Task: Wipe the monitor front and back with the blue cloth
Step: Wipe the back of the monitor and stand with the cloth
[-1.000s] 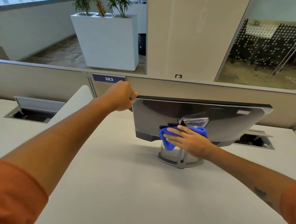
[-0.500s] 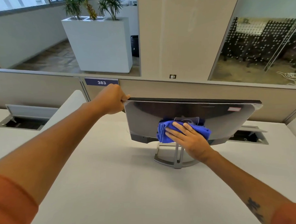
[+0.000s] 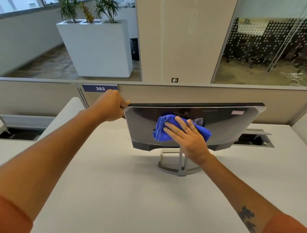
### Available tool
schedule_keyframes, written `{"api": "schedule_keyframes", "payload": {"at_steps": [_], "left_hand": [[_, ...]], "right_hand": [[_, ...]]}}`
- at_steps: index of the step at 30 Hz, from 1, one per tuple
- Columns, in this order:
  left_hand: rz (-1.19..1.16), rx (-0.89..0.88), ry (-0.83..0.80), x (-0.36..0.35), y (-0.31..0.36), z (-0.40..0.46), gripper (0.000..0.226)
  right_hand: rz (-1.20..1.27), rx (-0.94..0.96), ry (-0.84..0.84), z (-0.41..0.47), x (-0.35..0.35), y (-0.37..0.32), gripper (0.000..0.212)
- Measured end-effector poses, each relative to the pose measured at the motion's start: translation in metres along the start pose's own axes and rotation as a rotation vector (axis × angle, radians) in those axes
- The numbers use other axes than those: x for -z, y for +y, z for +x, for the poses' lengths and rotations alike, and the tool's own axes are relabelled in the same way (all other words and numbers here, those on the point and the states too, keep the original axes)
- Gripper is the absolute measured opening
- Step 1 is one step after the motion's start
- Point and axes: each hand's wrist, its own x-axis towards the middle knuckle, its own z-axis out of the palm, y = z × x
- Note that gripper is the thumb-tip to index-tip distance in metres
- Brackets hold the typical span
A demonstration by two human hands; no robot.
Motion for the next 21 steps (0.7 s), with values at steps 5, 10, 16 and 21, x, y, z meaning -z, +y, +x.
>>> {"api": "schedule_keyframes", "payload": {"at_steps": [5,10,16,21], "left_hand": [[-0.032,-0.006,0.02,-0.001,-0.003,-0.001,0.022],[-0.011,0.004,0.012,-0.002,-0.005,-0.002,0.022],[-0.015,-0.006,0.016,-0.002,-0.001,-0.002,0.023],[-0.02,-0.006,0.025,-0.003,-0.003,-0.003,0.024]], "right_hand": [[0.104,-0.739,0.339,0.004,0.01,-0.001,0.091],[0.1,-0.452,0.193,0.044,-0.008,-0.049,0.092],[0.118,-0.435,0.224,0.04,-0.003,-0.027,0.09],[0.288,-1.227,0.604,0.025,0.009,0.001,0.081]]}}
